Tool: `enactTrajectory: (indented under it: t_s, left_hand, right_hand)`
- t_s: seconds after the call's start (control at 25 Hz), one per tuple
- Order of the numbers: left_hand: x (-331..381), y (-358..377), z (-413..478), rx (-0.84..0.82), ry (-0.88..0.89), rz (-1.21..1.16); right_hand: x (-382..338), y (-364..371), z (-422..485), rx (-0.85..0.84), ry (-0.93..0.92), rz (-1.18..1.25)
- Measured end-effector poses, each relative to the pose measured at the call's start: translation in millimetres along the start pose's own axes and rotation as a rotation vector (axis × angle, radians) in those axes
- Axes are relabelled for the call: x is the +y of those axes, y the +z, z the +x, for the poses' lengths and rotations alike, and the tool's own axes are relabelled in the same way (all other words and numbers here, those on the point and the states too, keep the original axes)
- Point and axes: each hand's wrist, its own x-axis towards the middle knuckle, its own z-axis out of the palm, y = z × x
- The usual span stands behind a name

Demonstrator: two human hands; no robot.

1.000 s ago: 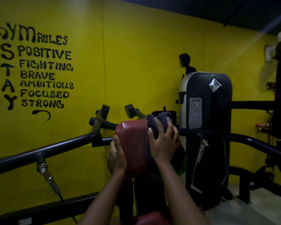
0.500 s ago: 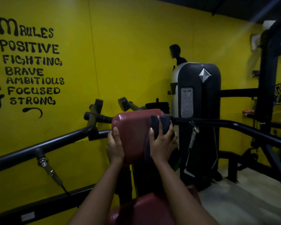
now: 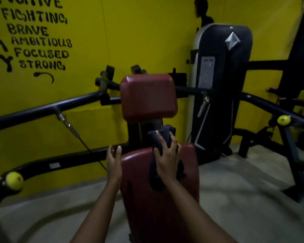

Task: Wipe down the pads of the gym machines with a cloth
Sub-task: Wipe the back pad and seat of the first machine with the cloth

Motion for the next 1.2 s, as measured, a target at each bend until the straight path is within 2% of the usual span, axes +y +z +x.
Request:
enactTrajectory:
  t_s: [0.12,0.28,0.36,0.44,0.52,0.64,0.72,0.8,0.84,0.88,0.96,1.04,1.12,1.2]
  left_hand:
    - [-38,0,-19,0.019,-0.062,0.03]
    - [-86,4,-18,-0.055,-0.117,-0.078]
    - [-99,4,-15,-0.038,-0.135,-0.101]
    - [-99,5,-15,-0.016,-0.127,-0.106]
    - [-99,6,-15,-0.037,-0.099,-0.094]
    - [-102,4,-13,-0.06,-0.067,-0.076]
    - [-104,3,-12,-0.077,-0.064,-0.076]
    - [-106,1,-12,-0.094,-0.061,-0.073]
    - [-107,1,-11,-0.103,-0.068,-0.071]
    - [-109,-1,-10,-0.112,-0.054,-0.078]
    - [-111,-3,-8,-0.151,-0.025,-0.128]
    - [-119,-8,-7,-0.182,0.001,-0.161]
    - [-136,-10,-17,-0.213,0.015,-0.155]
    - [-163,-12,-37,-0.247,0.006,-0.12]
  right_hand:
    - [9,27,-54,-0.058,0.039,-0.049]
    - [18,76,-99,-0.217,-0.312,-0.346]
    - [34,83,-83,-0.181,-0.421,-0.4]
    - [50,76,-55,-0.139,-0.437,-0.4]
    - [71,65,-31,-0.085,-0.335,-0.351]
    - [100,49,-23,0.038,-0.06,-0.316]
    - [98,51,-32,0.159,0.261,-0.264]
    - [65,67,-45,0.242,0.555,-0.138]
    - [42,74,-54,0.23,0.571,-0.128]
    - [23,82,-69,0.175,0.485,-0.153]
    - [14,94,-105,0.072,0.183,-0.279]
    - [39,90,-117,0.052,0.017,-0.289]
    - [70,87,-124,0.183,0.126,-0.247]
    - [92,89,-139,0.37,0.384,-0.145]
